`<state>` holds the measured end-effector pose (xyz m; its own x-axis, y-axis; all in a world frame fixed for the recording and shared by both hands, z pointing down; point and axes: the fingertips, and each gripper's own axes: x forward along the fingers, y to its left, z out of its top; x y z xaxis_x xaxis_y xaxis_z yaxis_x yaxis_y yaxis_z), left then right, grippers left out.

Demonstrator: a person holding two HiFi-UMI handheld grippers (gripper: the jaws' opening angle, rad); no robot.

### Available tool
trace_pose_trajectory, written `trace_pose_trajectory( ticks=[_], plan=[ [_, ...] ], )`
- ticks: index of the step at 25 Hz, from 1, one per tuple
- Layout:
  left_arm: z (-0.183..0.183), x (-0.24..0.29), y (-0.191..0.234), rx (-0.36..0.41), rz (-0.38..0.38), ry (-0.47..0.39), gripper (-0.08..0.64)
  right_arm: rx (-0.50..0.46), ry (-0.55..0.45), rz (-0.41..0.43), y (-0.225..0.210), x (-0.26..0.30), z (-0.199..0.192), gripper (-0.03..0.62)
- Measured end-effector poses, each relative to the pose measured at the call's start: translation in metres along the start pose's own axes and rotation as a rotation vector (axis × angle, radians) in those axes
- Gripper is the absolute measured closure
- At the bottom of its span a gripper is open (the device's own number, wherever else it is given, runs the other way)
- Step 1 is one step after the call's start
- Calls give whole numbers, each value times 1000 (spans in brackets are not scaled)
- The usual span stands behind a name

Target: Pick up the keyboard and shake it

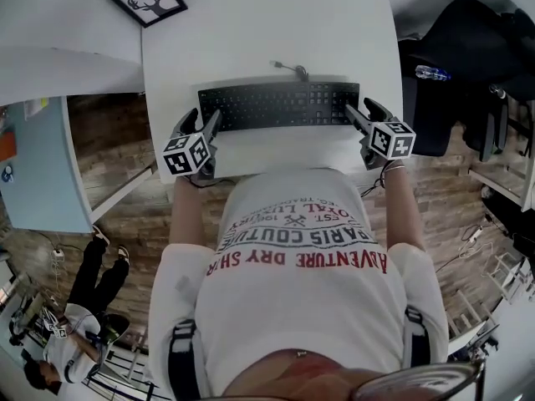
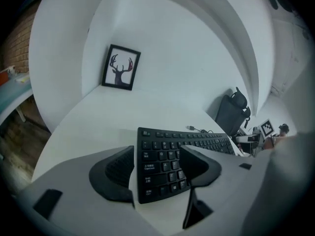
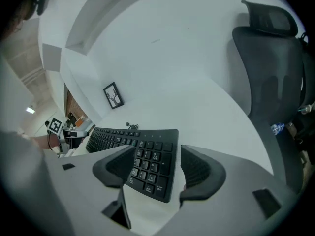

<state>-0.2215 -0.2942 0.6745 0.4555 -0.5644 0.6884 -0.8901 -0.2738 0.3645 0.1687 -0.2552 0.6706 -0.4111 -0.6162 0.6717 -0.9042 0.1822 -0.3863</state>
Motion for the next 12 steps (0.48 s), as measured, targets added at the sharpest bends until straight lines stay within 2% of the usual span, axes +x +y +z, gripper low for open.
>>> trace_pose_trajectory(
  ticks=[5, 9, 12],
  plan=[
    [0, 17, 15, -20, -55, 56, 272, 52, 54, 72, -14, 12, -8, 308],
    [-7, 29, 17, -58, -135, 104, 272, 101, 79, 124, -14, 22, -15, 308],
    [-8, 32, 17, -76, -195, 118, 273, 101, 111, 169, -7, 31, -21, 308]
  ],
)
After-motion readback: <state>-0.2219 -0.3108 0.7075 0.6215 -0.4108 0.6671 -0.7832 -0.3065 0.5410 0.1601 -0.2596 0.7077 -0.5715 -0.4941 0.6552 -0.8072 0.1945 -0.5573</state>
